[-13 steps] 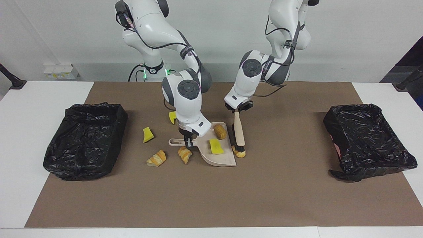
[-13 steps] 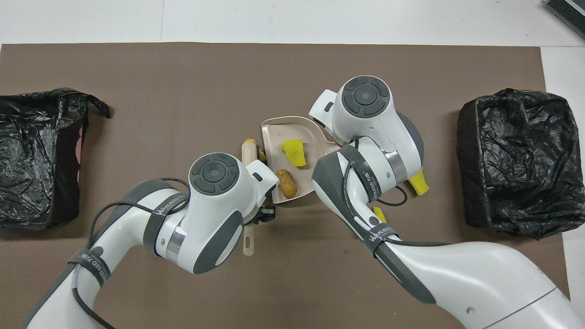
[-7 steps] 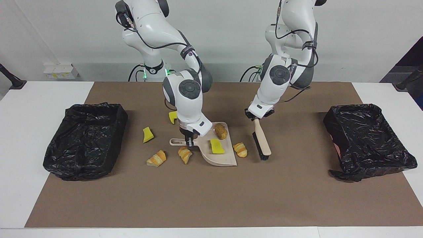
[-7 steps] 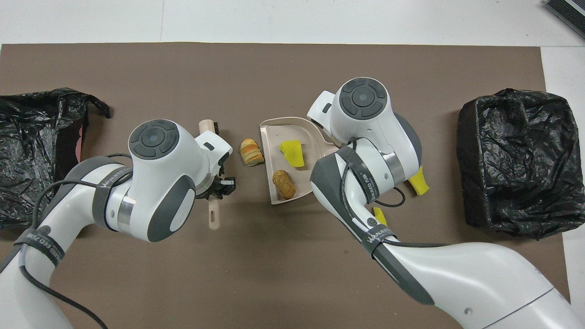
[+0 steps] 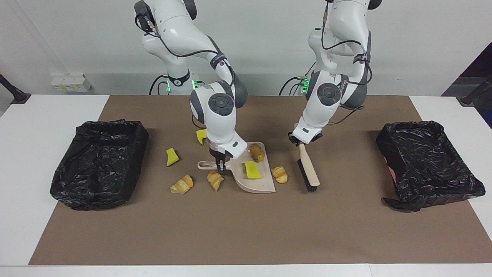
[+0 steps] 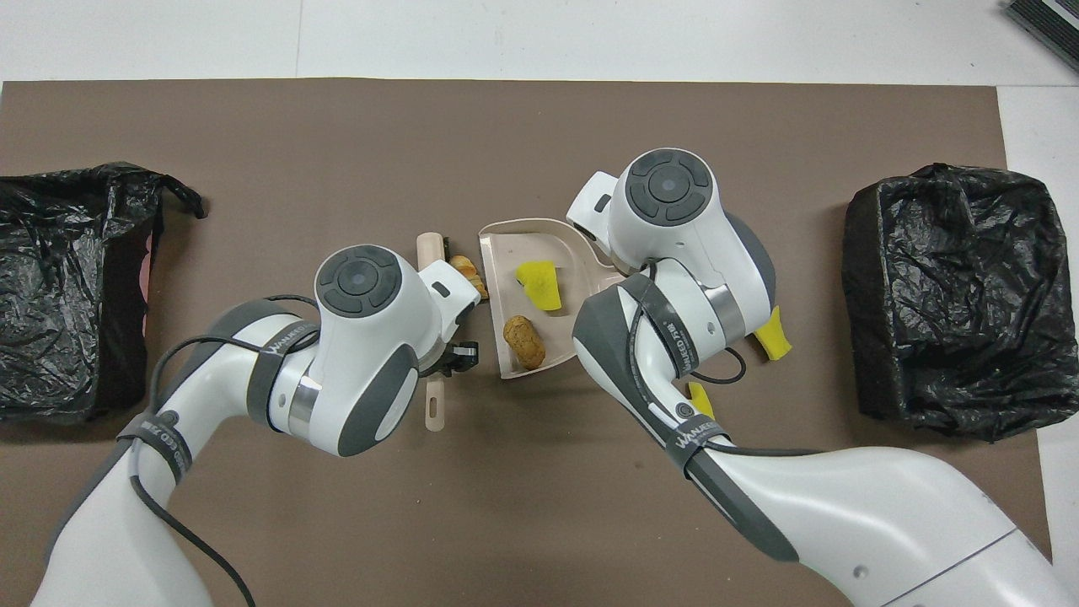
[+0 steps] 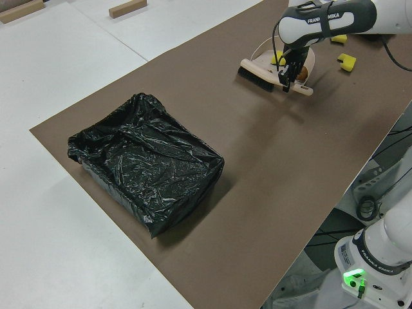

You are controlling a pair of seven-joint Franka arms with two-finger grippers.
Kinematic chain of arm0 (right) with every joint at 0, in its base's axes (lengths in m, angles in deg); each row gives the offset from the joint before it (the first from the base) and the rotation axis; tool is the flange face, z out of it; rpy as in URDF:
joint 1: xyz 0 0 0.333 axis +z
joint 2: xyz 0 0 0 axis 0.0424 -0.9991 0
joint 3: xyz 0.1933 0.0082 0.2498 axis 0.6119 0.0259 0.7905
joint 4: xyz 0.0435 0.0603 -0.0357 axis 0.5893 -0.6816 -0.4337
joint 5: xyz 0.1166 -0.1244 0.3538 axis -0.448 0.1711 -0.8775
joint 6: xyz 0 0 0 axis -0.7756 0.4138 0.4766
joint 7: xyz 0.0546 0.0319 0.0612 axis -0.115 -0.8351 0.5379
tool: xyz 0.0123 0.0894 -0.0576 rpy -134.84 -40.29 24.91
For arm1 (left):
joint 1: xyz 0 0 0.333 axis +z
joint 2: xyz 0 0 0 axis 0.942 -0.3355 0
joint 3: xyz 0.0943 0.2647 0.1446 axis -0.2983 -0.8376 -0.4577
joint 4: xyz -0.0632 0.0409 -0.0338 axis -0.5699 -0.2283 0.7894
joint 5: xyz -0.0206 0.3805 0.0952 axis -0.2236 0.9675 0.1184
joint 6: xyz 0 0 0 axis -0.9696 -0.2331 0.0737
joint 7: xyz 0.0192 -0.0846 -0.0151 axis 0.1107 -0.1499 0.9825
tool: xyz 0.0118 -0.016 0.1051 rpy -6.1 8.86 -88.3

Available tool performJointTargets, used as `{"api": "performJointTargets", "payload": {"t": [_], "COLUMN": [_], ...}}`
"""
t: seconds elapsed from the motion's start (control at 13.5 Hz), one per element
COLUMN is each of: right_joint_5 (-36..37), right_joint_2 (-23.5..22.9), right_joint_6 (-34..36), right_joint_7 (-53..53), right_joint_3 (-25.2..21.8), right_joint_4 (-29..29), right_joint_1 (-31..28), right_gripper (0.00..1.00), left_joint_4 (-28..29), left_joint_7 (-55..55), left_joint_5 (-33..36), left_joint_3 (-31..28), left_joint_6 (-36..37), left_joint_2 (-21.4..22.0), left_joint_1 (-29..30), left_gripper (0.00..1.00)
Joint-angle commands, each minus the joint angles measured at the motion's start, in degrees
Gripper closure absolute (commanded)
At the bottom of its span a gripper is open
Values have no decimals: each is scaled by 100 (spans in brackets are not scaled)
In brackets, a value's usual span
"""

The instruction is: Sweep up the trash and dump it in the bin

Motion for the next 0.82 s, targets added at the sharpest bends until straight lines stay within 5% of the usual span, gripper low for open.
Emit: {"api": "performJointTargets", "payload": {"t": [0.0, 0.45, 0.74], "right_joint_5": [14, -12, -397], "right_joint_2": [157, 157, 262], "right_joint_6": [-221, -221, -221], "right_joint_7": [-75, 74, 302], "right_joint_3": [22, 22, 31], "right_joint_4": [-266, -249, -249], "right_joint_1": [-63, -194, -361], "right_gripper": [100, 100, 100], "left_joint_4": [94, -213, -311], "left_joint_7": [-8, -907, -1711], "left_joint_5": [-229, -485, 393], "left_joint_3": [-48, -39, -39], "left_joint_6": [-184, 8, 1421], "left_joint_2": [116, 433, 572], "left_joint_1": [-373, -655, -620], "left_gripper": [100, 100, 100]}}
